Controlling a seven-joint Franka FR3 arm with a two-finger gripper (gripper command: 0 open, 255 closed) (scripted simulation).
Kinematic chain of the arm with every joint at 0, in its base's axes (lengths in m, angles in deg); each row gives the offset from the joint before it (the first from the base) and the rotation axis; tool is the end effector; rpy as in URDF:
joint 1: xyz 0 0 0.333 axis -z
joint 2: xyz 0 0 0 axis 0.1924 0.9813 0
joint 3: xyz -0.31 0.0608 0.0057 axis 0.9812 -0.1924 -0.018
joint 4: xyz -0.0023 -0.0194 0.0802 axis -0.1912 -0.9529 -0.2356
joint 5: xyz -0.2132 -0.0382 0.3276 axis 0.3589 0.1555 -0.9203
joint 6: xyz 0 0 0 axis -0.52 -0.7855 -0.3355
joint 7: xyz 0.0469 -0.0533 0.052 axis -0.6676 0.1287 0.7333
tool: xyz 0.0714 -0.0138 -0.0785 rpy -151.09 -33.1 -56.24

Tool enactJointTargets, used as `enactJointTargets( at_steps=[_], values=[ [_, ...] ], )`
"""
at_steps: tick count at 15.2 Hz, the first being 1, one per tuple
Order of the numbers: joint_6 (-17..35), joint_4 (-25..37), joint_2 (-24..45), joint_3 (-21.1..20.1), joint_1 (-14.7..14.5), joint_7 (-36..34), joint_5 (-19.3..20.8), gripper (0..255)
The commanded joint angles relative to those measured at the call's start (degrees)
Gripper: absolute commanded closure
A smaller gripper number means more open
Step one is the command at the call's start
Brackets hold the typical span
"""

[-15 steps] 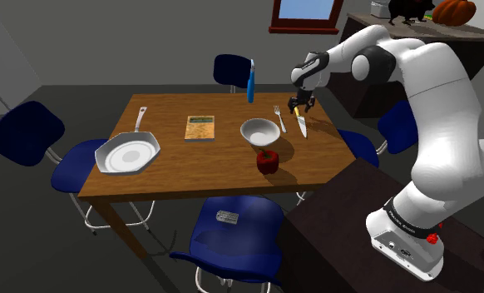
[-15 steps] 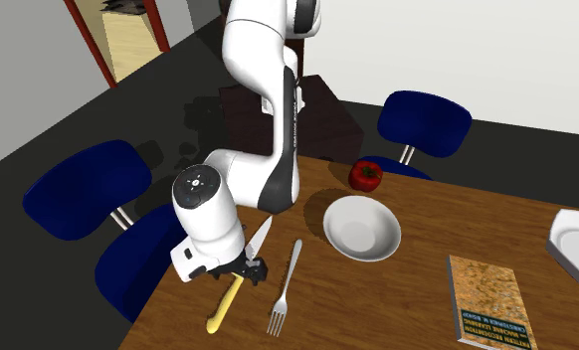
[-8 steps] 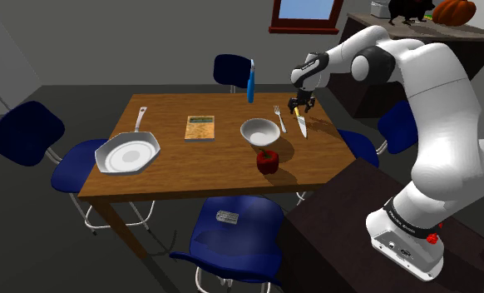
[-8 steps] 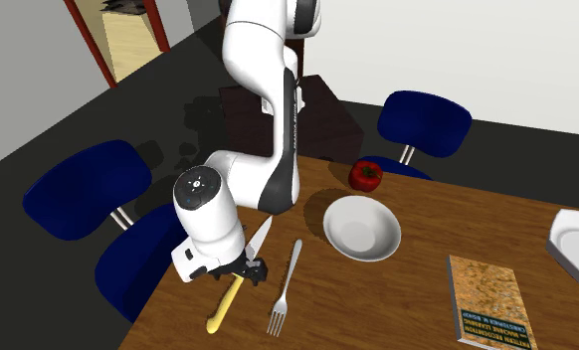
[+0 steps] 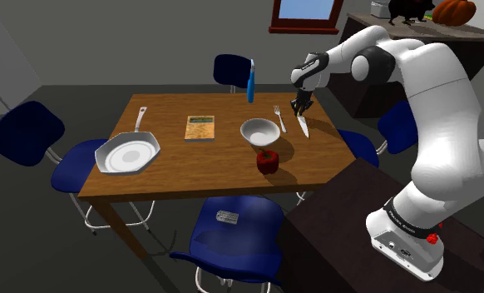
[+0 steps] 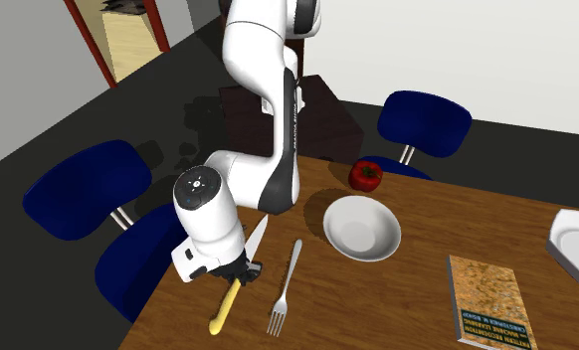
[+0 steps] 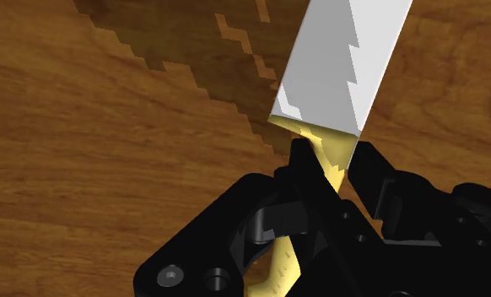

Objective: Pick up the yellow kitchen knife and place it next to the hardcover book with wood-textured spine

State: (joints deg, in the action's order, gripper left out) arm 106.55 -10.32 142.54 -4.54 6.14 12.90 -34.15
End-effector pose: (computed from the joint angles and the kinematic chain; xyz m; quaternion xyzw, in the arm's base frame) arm 0.6602 -0.2979 0.1435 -0.9760 0.2172 -0.0024 0.0129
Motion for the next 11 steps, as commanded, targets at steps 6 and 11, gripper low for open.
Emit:
enactJointTargets(
  at_steps=[6, 11],
  values=[
    [-1.5, -0.9, -2.3, 0.3, -0.2, -0.1, 0.3, 255],
    [-3.5, -1.6, -5.1, 0.7, -0.5, -0.4, 0.6, 255]
  ],
)
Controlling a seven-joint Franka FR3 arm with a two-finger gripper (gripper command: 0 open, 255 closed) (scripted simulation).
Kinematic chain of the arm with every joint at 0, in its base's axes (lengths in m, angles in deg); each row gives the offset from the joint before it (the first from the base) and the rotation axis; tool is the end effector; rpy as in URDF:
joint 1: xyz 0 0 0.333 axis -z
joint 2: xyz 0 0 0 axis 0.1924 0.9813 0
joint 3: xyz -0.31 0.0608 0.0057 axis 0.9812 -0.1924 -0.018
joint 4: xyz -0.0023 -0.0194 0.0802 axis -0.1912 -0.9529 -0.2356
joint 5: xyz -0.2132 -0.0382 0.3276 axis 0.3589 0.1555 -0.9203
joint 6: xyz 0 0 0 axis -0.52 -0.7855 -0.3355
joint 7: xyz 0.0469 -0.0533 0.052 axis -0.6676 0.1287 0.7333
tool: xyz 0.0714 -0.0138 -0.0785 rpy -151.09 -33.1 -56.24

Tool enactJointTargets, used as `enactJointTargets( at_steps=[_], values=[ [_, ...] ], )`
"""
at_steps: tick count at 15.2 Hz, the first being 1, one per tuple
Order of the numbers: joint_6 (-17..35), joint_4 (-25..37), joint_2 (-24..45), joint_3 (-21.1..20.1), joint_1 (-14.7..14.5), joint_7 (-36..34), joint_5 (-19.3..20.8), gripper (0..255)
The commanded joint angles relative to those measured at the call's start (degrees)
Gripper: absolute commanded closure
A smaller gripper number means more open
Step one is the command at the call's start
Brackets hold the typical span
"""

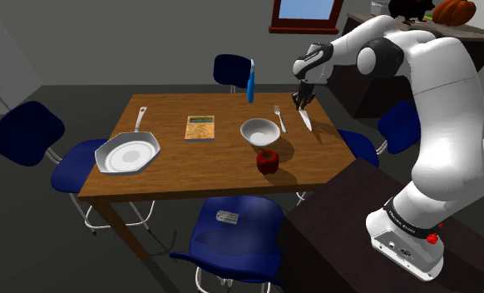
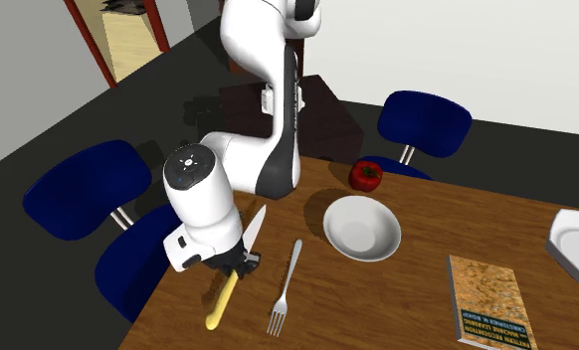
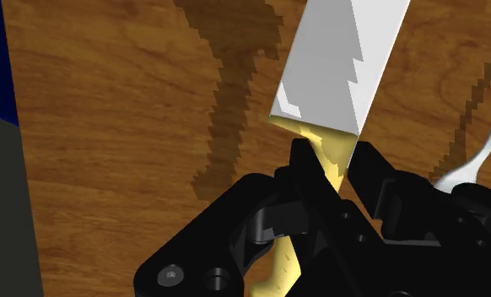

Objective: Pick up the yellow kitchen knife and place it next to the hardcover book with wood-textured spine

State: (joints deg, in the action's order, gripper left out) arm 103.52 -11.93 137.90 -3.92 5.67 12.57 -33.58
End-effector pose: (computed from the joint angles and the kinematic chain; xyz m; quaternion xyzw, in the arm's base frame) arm 0.6599 -0.2975 0.1859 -0.9760 0.2172 -0.0025 0.0129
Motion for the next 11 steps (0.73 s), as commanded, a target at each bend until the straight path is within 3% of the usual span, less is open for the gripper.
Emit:
enactJointTargets(
  at_steps=[1, 9, 11],
  values=[
    [-0.9, -0.1, -0.9, 0.1, -0.1, -0.1, 0.2, 255],
    [-4.3, -0.3, -4.5, 0.7, -0.4, -0.5, 0.7, 255],
    [-2.5, -4.2, -6.7, 0.6, -2.5, -2.3, 0.9, 255]
  ],
)
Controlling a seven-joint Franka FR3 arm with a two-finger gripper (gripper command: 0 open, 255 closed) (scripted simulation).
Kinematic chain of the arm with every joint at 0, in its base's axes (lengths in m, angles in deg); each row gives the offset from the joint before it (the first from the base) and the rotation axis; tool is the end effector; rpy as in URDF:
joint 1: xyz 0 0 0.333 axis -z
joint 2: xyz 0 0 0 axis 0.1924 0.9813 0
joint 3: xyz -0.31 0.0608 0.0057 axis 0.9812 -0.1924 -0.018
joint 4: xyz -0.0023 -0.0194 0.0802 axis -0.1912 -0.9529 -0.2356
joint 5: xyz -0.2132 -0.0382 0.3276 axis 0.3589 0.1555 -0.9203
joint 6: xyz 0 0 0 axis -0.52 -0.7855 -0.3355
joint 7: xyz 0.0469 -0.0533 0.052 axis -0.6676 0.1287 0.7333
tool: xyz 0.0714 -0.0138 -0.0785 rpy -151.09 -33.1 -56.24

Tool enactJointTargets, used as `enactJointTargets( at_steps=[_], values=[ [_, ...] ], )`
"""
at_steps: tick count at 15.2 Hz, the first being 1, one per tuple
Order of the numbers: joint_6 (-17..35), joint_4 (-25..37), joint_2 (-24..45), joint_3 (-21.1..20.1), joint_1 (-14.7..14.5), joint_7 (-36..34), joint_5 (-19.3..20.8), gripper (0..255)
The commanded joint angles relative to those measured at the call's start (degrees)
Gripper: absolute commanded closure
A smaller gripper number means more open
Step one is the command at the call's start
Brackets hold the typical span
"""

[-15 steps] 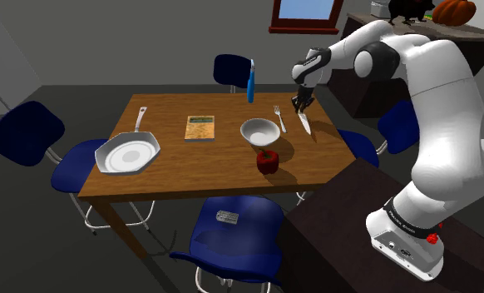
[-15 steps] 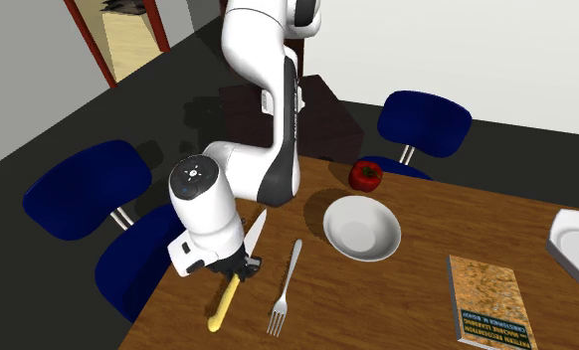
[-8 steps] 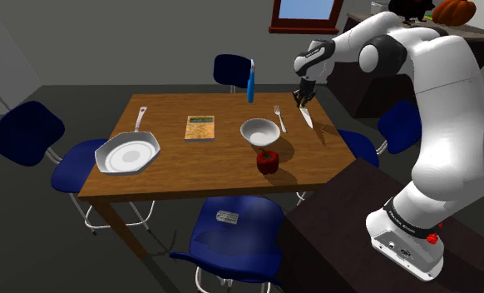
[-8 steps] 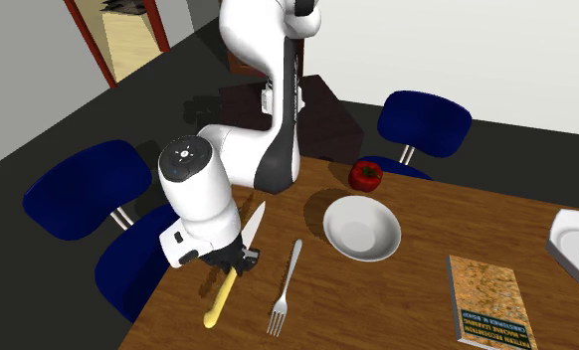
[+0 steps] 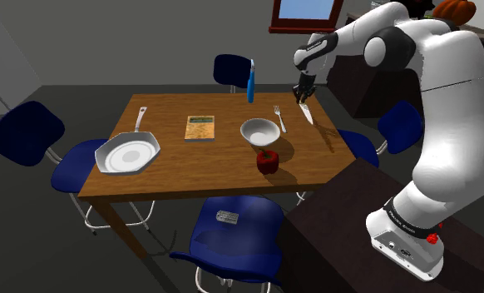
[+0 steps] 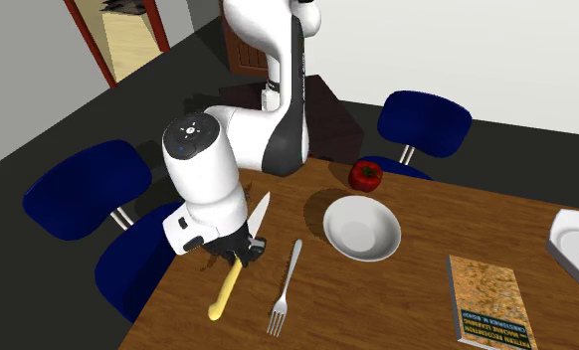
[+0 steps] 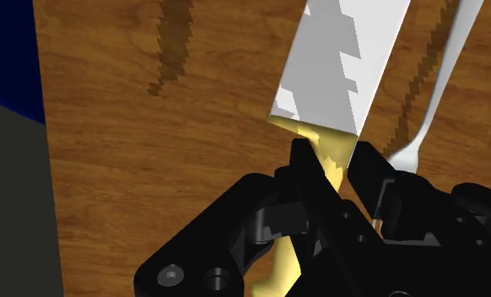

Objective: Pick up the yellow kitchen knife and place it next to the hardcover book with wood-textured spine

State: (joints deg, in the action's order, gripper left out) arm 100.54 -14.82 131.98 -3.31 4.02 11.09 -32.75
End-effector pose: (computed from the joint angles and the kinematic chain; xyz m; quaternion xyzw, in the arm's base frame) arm 0.6587 -0.2822 0.2340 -0.9760 0.2173 -0.0025 0.0129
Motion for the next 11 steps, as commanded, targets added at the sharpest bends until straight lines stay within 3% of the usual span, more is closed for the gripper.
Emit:
enactJointTargets(
  at_steps=[1, 11],
  values=[
    [1.3, -3.1, -1.8, -0.1, -1.9, -1.7, 0.2, 255],
    [7.1, -15.7, -9.1, -1.2, -12.2, -12.4, 1.6, 255]
  ],
)
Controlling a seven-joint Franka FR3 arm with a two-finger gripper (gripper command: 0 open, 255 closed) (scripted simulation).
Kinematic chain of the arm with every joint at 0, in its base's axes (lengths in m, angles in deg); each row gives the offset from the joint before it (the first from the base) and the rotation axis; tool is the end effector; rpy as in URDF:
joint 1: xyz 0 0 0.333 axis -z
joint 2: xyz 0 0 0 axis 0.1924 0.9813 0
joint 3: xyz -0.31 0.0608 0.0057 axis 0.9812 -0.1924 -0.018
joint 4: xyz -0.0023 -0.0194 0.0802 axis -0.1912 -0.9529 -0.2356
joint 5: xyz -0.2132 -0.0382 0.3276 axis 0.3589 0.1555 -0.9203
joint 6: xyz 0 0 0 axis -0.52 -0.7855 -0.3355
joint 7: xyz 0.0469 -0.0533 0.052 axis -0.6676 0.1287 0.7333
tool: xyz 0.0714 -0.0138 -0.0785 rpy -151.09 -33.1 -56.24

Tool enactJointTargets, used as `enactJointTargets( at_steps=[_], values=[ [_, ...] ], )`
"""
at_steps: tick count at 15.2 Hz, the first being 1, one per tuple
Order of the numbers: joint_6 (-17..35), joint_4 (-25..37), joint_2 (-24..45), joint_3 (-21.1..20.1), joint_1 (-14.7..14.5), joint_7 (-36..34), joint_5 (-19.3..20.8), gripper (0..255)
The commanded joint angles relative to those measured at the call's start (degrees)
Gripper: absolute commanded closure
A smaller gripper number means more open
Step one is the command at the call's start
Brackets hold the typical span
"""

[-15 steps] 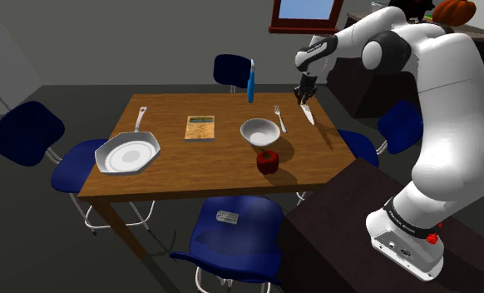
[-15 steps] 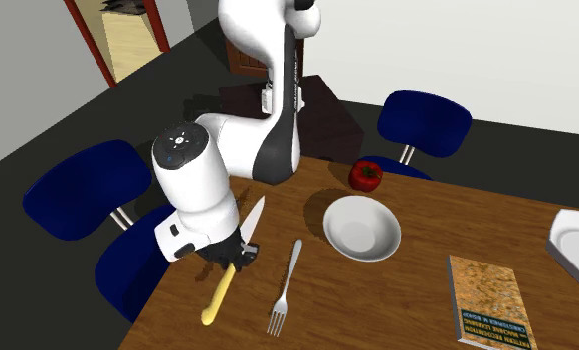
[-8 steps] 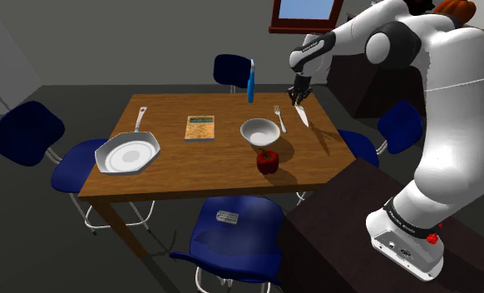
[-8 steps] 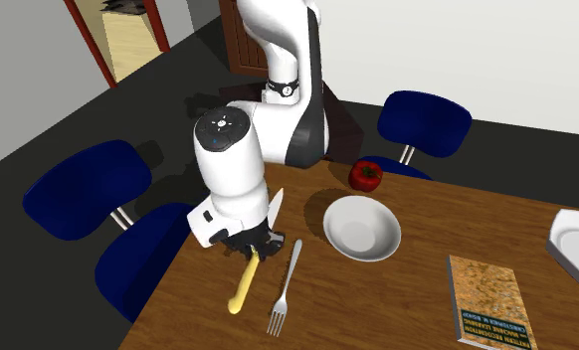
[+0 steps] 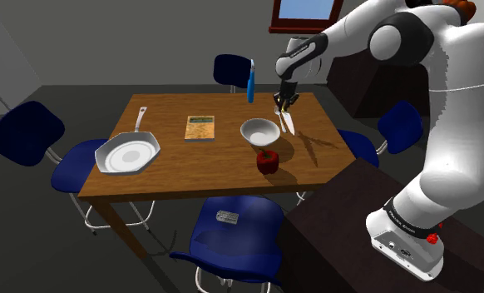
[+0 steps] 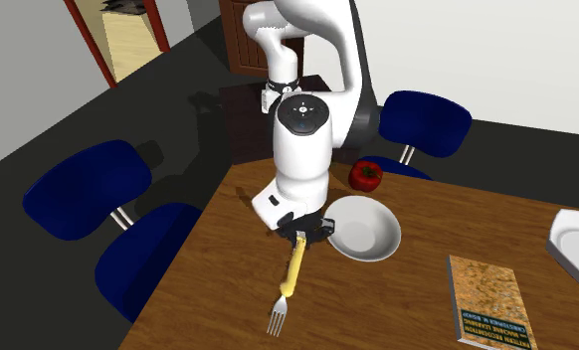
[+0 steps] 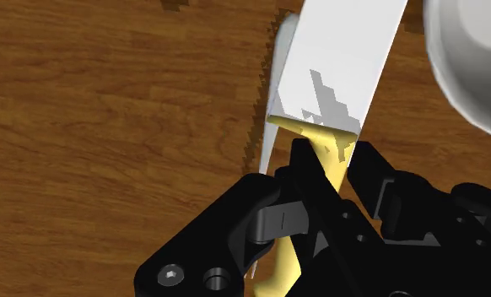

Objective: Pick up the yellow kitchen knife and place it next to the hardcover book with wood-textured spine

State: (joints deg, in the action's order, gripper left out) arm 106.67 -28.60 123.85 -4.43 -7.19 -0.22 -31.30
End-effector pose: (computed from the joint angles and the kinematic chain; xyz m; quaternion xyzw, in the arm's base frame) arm 0.6564 -0.1394 0.2361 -0.9762 0.2167 -0.0021 0.0130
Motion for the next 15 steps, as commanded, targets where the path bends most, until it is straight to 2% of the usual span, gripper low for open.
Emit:
enactJointTargets(
  at_steps=[1, 8, 15],
  values=[
    [1.4, -2.8, -1.5, -0.2, -2.1, -2.3, 0.3, 255],
    [3.3, -6.5, -3.7, -1.4, -9.2, -10.8, 1.4, 255],
    [3.7, -6.9, -4.0, -2.8, -16.2, -19.7, 2.5, 255]
  ],
)
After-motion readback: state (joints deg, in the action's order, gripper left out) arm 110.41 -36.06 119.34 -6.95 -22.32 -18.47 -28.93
